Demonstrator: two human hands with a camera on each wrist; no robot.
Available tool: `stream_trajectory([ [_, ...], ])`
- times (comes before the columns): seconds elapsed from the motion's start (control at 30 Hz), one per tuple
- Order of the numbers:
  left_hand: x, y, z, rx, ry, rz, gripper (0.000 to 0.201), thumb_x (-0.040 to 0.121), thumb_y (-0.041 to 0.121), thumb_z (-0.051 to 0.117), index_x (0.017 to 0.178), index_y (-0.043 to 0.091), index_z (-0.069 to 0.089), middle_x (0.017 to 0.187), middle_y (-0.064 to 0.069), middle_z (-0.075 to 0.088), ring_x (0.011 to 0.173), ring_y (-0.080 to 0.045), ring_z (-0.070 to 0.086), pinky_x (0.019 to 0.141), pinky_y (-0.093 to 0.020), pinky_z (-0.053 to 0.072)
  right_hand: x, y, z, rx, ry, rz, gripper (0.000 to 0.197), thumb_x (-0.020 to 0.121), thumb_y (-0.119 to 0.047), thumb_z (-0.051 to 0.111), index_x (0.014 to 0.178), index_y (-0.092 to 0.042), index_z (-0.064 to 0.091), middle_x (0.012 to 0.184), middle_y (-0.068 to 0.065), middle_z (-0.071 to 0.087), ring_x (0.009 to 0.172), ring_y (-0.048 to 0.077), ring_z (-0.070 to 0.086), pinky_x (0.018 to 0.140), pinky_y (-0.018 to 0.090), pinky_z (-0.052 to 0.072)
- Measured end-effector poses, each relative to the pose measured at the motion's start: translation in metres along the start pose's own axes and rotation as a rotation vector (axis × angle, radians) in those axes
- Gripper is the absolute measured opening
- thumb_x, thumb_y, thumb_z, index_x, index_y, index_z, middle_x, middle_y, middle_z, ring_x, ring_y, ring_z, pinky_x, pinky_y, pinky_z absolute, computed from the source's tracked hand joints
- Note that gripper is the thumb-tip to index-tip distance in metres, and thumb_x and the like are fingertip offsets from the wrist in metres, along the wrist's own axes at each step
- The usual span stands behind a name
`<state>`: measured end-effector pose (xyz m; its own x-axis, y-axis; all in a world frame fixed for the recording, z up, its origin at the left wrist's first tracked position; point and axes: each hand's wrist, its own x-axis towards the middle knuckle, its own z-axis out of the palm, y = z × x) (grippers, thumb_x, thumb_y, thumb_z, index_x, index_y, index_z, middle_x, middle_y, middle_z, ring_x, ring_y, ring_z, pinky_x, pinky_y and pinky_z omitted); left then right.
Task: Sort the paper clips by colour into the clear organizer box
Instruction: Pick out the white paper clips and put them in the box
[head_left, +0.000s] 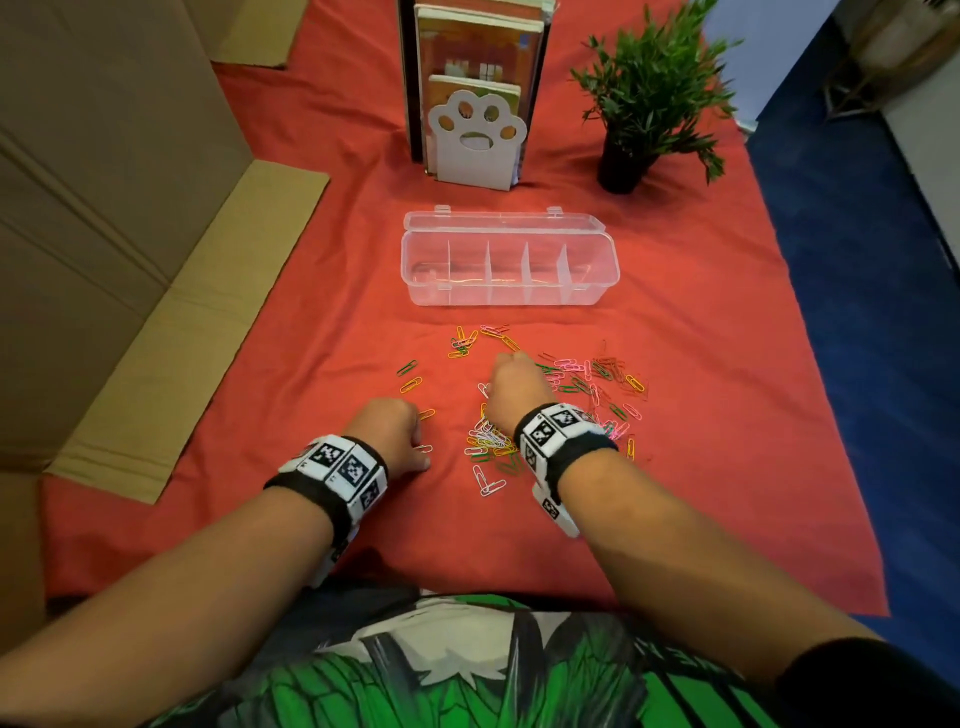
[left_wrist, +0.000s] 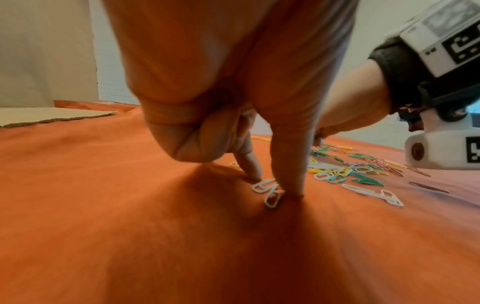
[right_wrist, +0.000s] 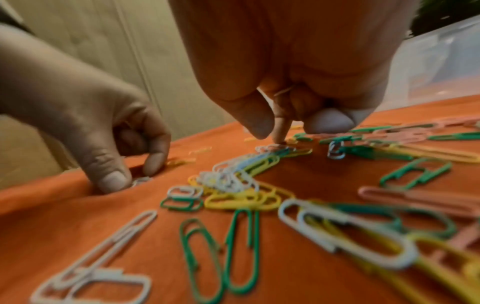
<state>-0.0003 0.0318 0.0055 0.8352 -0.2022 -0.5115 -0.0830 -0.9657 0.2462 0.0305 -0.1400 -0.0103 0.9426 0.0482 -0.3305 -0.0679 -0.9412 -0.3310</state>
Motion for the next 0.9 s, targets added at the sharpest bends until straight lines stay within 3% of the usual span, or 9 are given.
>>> stream_trajectory([
  [0.1,0.002,-0.001,0.005,0.018,-0.042,0.015,0.017,0.076,0.030,0.069,0.082,0.015,0.068,0.092,-0.006,0.071,0.093,-0.023,0.064,0.074,-0.026,0.043,-0.001,-0.002,0.009,-0.073,0.022,-0.011,0.039,0.087,-0.018,0.055,0.120,-0.002,0.044,0.122,0.019,0.048,0.112,0.036,0.053,0.094,0.041,0.045],
  [0.2,0.001,0.001,0.005,0.046,-0.073,0.027,0.021,0.082,0.031,0.062,0.084,0.012,0.070,0.092,-0.009,0.072,0.093,-0.025,0.065,0.076,-0.028,0.045,-0.003,0.000,0.010,-0.119,-0.009,-0.030,0.039,0.083,-0.006,0.048,0.121,-0.001,0.044,0.123,0.020,0.048,0.114,0.036,0.052,0.094,0.042,0.047],
  [0.27,0.002,-0.001,0.002,-0.033,-0.079,0.001,0.021,0.083,0.030,0.061,0.082,0.012,0.069,0.088,-0.011,0.071,0.086,-0.025,0.064,0.068,-0.026,0.042,-0.002,0.003,0.002,-0.038,-0.045,0.015,0.036,0.086,-0.007,0.047,0.121,-0.002,0.046,0.124,0.018,0.047,0.115,0.035,0.052,0.096,0.040,0.044],
  [0.37,0.005,-0.002,-0.002,-0.413,-0.145,-0.063,0.019,0.085,0.028,0.061,0.069,0.017,0.059,0.067,-0.004,0.060,0.055,-0.016,0.052,0.050,-0.022,0.035,0.001,0.009,-0.021,0.292,-0.116,0.111,0.016,0.094,-0.016,0.044,0.104,-0.008,0.055,0.106,0.012,0.052,0.094,0.026,0.056,0.085,0.032,0.045],
  [0.47,0.005,0.008,-0.006,-1.118,-0.227,-0.163,0.020,0.089,0.018,0.056,0.070,0.019,0.052,0.057,0.001,0.043,0.038,-0.006,0.037,0.040,-0.016,0.028,-0.005,0.021,-0.037,1.008,-0.168,0.228,0.025,0.092,-0.001,0.041,0.073,-0.016,0.044,0.069,0.002,0.043,0.050,0.010,0.042,0.047,0.023,0.035],
  [0.57,0.006,0.018,-0.015,-1.589,-0.305,-0.146,0.022,0.091,0.008,0.046,0.072,0.019,0.048,0.057,0.004,0.046,0.040,-0.003,0.037,0.036,-0.013,0.028,-0.017,0.039,-0.043,1.439,-0.173,0.235,0.033,0.089,0.010,0.035,0.069,-0.015,0.041,0.065,0.001,0.035,0.052,0.009,0.031,0.047,0.020,0.026],
  [0.73,0.012,0.025,-0.014,-1.731,-0.334,-0.135,0.022,0.092,0.003,0.042,0.078,0.017,0.052,0.056,0.002,0.058,0.043,-0.005,0.051,0.043,-0.015,0.044,-0.035,0.063,-0.040,1.635,-0.212,0.263,0.026,0.092,0.004,0.037,0.093,-0.014,0.054,0.067,-0.001,0.040,0.056,0.009,0.035,0.050,0.020,0.030],
  [0.83,0.013,0.025,-0.011,-1.768,-0.362,-0.182,0.023,0.092,0.003,0.039,0.083,0.015,0.056,0.058,0.001,0.058,0.049,-0.010,0.059,0.051,-0.021,0.053,-0.042,0.069,-0.039,1.774,-0.181,0.367,0.019,0.092,-0.004,0.039,0.086,-0.009,0.056,0.070,0.003,0.046,0.058,0.013,0.048,0.049,0.021,0.044],
  [0.9,0.013,0.026,-0.012,-1.751,-0.346,-0.249,0.024,0.090,0.005,0.037,0.079,0.012,0.057,0.059,-0.001,0.054,0.049,-0.012,0.059,0.053,-0.023,0.055,-0.040,0.068,-0.038,1.736,-0.166,0.449,0.017,0.091,-0.006,0.042,0.078,-0.008,0.053,0.068,0.004,0.045,0.053,0.013,0.046,0.044,0.020,0.044],
])
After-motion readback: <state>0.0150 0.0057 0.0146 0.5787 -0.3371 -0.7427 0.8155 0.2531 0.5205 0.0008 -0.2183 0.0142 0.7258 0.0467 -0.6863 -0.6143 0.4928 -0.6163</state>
